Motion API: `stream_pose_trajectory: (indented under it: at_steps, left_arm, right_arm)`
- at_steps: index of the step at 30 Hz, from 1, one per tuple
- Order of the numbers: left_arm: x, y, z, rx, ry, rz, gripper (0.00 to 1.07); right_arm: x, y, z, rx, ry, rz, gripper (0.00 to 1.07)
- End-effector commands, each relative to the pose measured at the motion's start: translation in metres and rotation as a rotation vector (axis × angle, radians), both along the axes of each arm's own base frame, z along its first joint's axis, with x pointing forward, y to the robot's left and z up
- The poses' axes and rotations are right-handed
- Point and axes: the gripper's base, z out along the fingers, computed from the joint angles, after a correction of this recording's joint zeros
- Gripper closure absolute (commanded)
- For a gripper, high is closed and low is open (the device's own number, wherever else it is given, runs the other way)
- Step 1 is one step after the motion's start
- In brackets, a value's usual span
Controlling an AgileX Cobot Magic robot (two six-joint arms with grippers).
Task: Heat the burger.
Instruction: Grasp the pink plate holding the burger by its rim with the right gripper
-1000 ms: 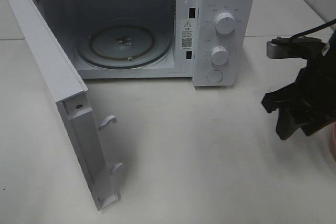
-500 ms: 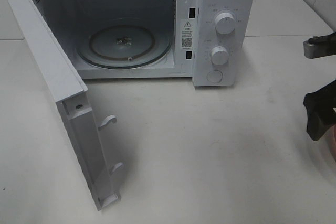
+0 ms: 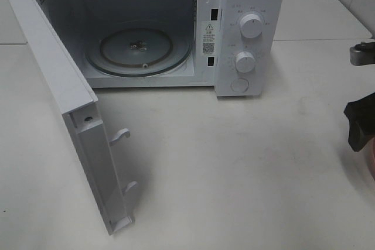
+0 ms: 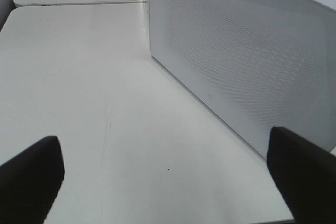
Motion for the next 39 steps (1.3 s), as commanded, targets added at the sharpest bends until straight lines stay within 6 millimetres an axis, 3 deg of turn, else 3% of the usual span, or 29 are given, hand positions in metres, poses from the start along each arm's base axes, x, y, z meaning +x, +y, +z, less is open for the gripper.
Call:
stream_pose_trajectory:
  at_steps: [1,10,17,39]
  left_arm:
    - [-0.003,-0.001,0.000,-0.006,-0.018,-0.002,0.06]
    - [-0.003,-0.001,0.000,-0.006,-0.018,-0.002,0.06]
    - [-0.003,-0.001,0.000,-0.006,-0.018,-0.002,0.06]
    - [-0.003,-0.001,0.000,-0.006,-0.018,-0.002,0.06]
  right_arm:
    - [0.005,-0.009,-0.008,-0.004,0.007,-0.020,0.20]
    - [0.010,-0.009,-0.021,0.001,0.024,-0.023,0.22]
    - [0.006,-0.008,-0.049,0.010,0.073,-0.035,0.24]
    - [-0.006,-0.007,-0.067,0.014,0.034,-0.023,0.29]
